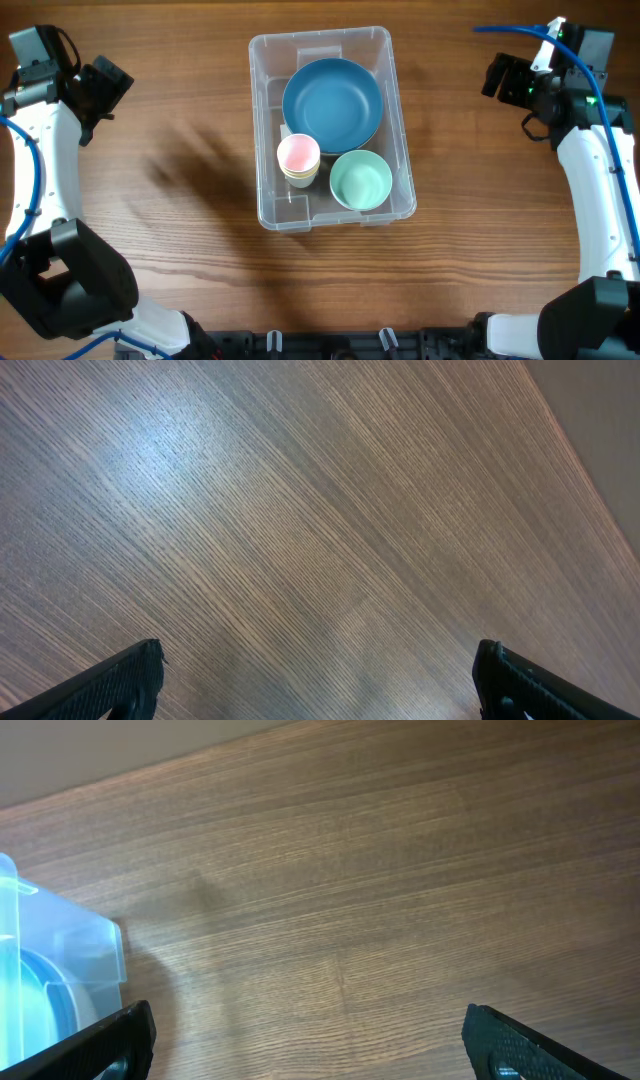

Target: Pack container

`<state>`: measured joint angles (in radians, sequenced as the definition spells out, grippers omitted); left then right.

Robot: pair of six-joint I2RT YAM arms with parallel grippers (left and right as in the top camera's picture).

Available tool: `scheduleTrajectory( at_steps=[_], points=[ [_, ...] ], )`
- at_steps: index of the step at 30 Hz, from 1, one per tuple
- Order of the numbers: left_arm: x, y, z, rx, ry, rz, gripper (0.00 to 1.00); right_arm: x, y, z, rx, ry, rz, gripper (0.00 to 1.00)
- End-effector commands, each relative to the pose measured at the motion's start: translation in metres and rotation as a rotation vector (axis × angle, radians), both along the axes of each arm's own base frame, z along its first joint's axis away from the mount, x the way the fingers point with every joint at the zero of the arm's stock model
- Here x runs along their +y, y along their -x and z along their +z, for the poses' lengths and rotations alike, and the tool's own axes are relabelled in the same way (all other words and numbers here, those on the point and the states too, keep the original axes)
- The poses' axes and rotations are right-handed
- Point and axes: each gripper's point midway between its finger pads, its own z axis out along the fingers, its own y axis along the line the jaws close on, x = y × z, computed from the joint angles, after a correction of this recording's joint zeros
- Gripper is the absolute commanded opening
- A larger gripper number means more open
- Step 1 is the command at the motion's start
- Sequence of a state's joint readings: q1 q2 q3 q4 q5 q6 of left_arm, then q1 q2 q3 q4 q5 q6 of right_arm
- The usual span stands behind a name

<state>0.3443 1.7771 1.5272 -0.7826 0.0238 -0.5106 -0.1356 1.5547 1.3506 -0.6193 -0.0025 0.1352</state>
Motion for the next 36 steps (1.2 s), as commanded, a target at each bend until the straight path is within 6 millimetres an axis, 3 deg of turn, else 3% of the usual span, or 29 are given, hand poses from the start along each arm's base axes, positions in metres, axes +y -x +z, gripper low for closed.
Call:
scheduleTrajectory(
  at_steps=[1, 4, 8, 9, 12, 17, 22, 26, 32, 36],
  points=[
    [0.002, -0.002, 0.001, -0.002, -0.003, -0.002, 1.00, -0.008, 0.006, -0.008, 0.027, 0.035, -0.020, 1.00],
    [0.002, -0.002, 0.000, -0.002, -0.002, -0.002, 1.00, -0.001, 0.015, 0.021, -0.037, 0.028, -0.005, 1.00],
    [0.002, -0.002, 0.001, -0.002, -0.002, -0.002, 1.00, 0.009, 0.038, 0.092, -0.226, 0.040, 0.016, 1.00],
    [0.002, -0.002, 0.001, -0.002, -0.003, -0.002, 1.00, 0.011, 0.053, 0.124, -0.315, 0.053, 0.017, 1.00],
    [0.002, -0.002, 0.001, -0.002, -0.003, -0.002, 1.00, 0.015, 0.089, 0.172, -0.450, 0.089, 0.027, 1.00],
    [0.002, -0.002, 0.001, -0.002, -0.003, -0.002, 1.00, 0.025, 0.167, 0.220, -0.598, 0.106, 0.023, 1.00],
    [0.002, -0.002, 0.000, -0.002, -0.002, -0.002, 1.00, 0.034, 0.236, 0.233, -0.679, 0.114, 0.020, 1.00],
    [0.002, -0.002, 0.000, -0.001, -0.002, -0.002, 1.00, 0.038, 0.271, 0.220, -0.726, 0.122, 0.020, 1.00],
    [0.002, -0.002, 0.001, -0.002, -0.003, -0.002, 1.00, 0.040, 0.288, 0.183, -0.818, 0.136, 0.016, 1.00],
    [0.002, -0.002, 0.001, -0.002, -0.003, -0.002, 1.00, 0.038, 0.269, 0.163, -0.897, 0.146, 0.015, 1.00]
  ],
)
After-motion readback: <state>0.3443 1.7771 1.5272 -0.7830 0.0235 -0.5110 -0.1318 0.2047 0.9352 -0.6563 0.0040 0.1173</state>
